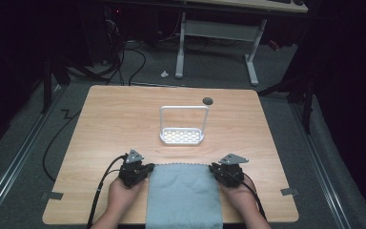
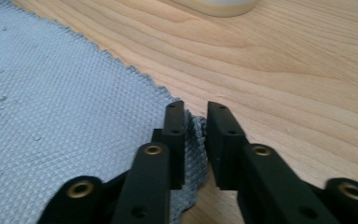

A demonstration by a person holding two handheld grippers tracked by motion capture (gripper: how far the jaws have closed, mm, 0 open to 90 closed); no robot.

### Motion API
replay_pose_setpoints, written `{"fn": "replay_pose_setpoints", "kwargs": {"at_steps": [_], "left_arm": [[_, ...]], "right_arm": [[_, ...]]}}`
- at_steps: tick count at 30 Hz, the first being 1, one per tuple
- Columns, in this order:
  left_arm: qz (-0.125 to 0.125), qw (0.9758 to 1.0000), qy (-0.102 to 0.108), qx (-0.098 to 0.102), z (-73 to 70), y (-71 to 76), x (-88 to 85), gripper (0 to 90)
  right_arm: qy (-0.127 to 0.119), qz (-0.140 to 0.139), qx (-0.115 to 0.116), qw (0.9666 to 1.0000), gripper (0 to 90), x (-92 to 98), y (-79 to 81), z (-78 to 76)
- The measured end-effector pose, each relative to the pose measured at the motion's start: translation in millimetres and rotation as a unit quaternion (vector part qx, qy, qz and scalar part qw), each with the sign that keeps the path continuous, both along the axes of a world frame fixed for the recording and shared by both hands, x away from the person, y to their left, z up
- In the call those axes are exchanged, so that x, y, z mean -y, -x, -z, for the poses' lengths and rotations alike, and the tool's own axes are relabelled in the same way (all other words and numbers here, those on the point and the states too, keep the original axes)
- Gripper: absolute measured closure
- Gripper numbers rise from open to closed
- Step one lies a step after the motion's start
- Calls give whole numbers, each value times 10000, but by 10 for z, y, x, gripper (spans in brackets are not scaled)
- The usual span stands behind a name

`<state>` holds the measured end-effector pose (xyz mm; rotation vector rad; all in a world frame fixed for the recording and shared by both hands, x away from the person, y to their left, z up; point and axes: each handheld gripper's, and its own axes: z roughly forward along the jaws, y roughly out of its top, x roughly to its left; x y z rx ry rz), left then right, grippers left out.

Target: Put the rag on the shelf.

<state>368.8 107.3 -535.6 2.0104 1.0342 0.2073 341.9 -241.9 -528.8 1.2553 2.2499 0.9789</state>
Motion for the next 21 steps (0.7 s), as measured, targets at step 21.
{"fn": "replay_pose_setpoints", "kwargs": {"at_steps": [21], "left_arm": [[-2, 9960, 535, 720, -298, 156, -64, 892]], "right_arm": [[-570, 9, 831, 9949, 892, 34, 225, -281]]}}
